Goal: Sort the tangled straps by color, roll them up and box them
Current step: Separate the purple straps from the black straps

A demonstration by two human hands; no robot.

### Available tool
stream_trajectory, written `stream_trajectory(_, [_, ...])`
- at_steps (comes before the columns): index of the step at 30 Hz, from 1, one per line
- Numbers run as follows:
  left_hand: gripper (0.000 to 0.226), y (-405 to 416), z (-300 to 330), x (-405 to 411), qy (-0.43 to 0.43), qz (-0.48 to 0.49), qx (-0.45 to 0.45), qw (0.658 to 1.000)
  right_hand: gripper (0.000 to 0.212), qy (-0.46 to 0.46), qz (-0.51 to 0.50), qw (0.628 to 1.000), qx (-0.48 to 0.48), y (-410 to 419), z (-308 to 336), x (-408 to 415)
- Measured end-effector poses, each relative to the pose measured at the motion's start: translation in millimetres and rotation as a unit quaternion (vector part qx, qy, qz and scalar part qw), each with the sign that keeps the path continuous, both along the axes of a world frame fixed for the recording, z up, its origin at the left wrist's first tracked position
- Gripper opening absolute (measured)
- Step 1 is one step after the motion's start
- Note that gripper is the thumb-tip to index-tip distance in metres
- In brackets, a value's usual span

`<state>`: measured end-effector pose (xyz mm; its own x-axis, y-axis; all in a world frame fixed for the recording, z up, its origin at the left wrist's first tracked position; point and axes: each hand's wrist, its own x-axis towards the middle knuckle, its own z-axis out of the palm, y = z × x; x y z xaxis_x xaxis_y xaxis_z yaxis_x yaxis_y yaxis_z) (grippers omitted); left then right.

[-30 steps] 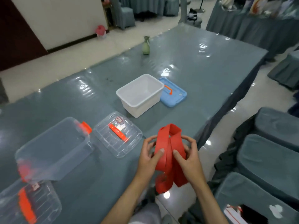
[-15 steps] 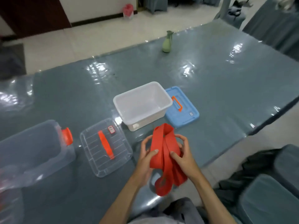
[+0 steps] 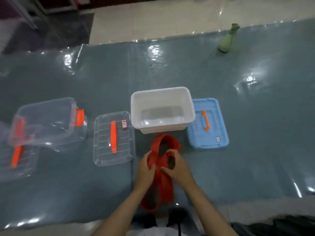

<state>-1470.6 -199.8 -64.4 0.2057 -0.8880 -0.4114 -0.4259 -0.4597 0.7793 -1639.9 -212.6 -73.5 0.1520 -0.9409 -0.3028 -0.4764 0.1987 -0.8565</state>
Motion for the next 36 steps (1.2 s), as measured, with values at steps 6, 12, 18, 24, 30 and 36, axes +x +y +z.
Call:
stream_trajectory(6, [0.039, 13, 17, 23, -0.146, -0.020, 0.026, 0.989, 0.057, 0.124, 0.097, 0.986, -0.054, -3, 23, 5])
stream_trajectory(12, [0.040, 37, 50, 65, -0.163, -0.031, -0.007, 0.986, 0.025, 0.175, 0.128, 0.960, -0.176, -7, 53, 22])
stream_trajectory(18, [0.038, 91, 68, 126, -0.289, -0.044, 0.008, 0.956, 0.025, 0.205, 0.242, 0.914, -0.253, 3, 75, 91])
stream_trajectory(24, [0.038, 153, 72, 223, -0.355, -0.016, 0.033, 0.934, 0.019, 0.195, 0.300, 0.900, -0.247, 30, 84, 192])
stream_trajectory(30, [0.028, 226, 67, 354, -0.350, 0.067, 0.020, 0.934, 0.013, 0.212, 0.362, 0.872, -0.252, 78, 90, 331])
stream_trajectory(36, [0.026, 300, 73, 483, -0.377, 0.160, 0.039, 0.911, 0.016, 0.222, 0.422, 0.831, -0.285, 125, 98, 492])
